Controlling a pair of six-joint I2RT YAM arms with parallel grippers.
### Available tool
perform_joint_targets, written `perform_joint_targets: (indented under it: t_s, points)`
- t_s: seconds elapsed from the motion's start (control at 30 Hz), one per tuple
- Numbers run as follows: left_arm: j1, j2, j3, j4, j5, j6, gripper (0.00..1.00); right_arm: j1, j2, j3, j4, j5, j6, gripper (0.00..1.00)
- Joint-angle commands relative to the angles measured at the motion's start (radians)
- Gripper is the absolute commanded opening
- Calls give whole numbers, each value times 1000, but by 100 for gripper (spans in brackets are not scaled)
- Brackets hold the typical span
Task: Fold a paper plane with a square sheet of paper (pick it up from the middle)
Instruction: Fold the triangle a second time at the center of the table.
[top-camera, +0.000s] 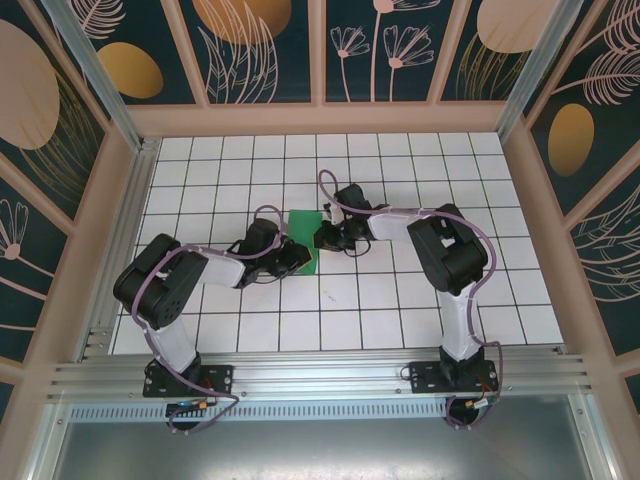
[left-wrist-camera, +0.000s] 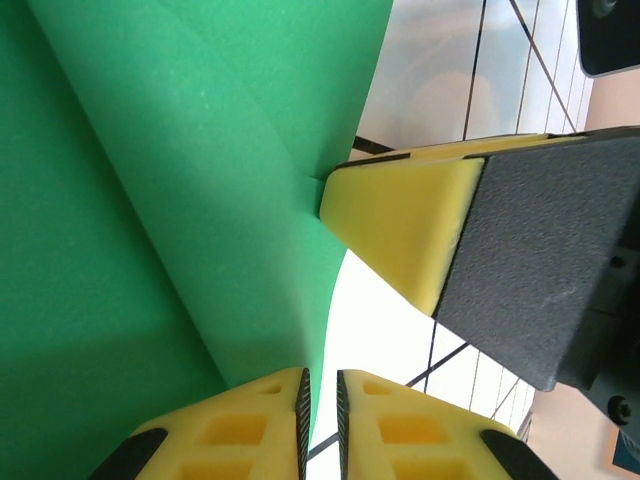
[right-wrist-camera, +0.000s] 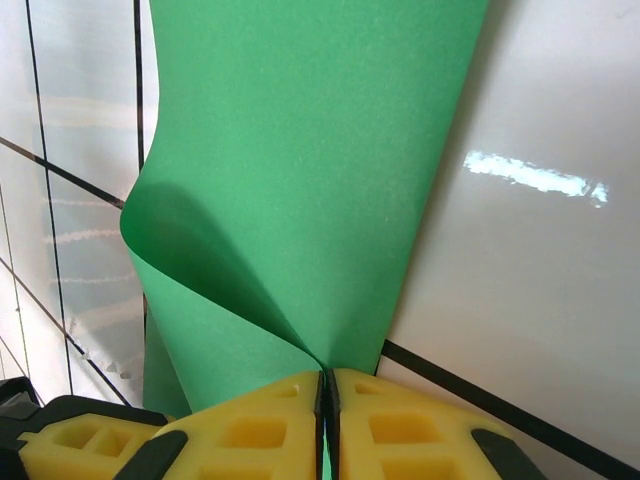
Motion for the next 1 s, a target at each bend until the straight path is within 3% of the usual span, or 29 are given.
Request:
perform_joint_targets:
  t_s: [0.0,0.97]
  points:
    - [-1,-42,-31,31,32,-4,20,-7,35,-10,-45,25,9,14]
    - [-5,41,-31,148,75,-54,21,-8,55,-9,-38,1,29,23]
